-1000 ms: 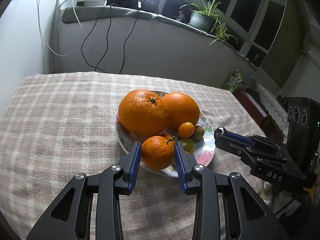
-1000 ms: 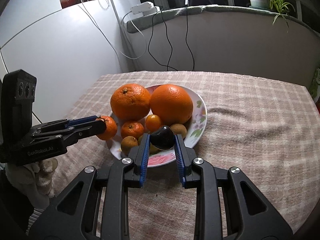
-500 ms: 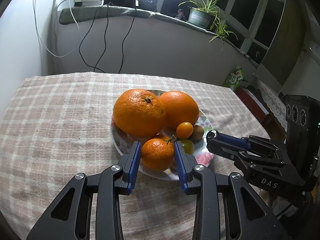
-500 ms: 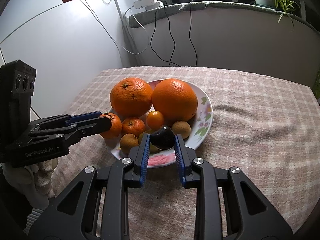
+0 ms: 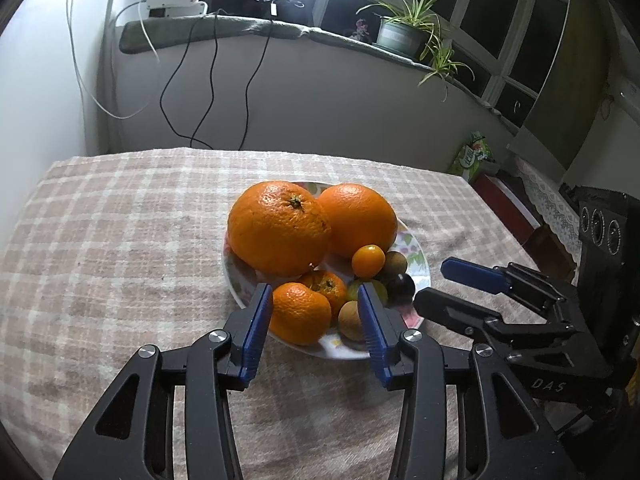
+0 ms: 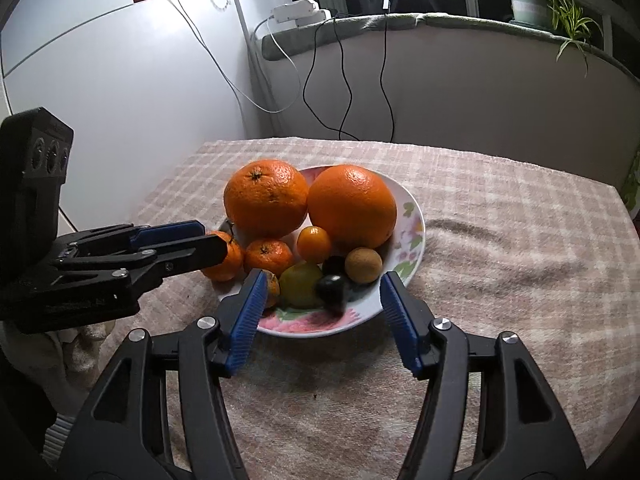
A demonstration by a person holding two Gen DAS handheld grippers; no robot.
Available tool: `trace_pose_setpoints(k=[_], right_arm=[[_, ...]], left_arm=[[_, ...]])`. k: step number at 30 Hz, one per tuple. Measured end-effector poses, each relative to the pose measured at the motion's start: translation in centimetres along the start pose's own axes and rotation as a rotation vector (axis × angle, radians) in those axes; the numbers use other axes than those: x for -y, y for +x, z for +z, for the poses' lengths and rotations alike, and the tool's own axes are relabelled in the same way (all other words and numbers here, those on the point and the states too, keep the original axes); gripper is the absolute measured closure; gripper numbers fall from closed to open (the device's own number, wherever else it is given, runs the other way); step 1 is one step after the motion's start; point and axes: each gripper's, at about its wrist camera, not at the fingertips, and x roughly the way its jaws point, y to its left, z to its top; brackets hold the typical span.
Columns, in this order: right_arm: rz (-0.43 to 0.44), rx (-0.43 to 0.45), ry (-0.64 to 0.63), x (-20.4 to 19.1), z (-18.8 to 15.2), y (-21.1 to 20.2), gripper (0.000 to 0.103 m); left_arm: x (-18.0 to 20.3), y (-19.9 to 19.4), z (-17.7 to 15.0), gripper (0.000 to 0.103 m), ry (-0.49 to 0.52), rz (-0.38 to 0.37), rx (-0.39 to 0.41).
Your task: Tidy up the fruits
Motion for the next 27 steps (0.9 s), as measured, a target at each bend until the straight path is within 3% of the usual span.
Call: trace_pose_setpoints(k=[8, 13, 17, 21, 27], right_arm=[[-0.004, 0.004, 0.007, 0.2, -0.2, -0.4, 0.041], [-0.008, 0.014, 0.011, 0.3, -0.3, -0.9, 0.036], [-0.017, 0.042, 0.022, 0.4, -0.4, -1.9, 0.028], [-0.027, 0.061, 0.025, 0.4, -0.4, -2.8, 0.027], [-0.052, 0.075, 0.009, 0.1, -0.5, -3.7, 0.024]], left_arm=[[0.1, -0.5, -0.1, 0.054, 0.000, 0.008, 0.010], [0.5, -1.3, -0.1, 0.038, -0.001, 0.023, 0.030], [1.0, -2.2, -0.2, 0.033, -0.002, 0.045, 0.049], [1.7, -3.4, -0.5, 0.023, 0.005, 0.073, 0.081], [2.3, -4.6, -0.7, 0.022, 0.027, 0.130, 0.116]])
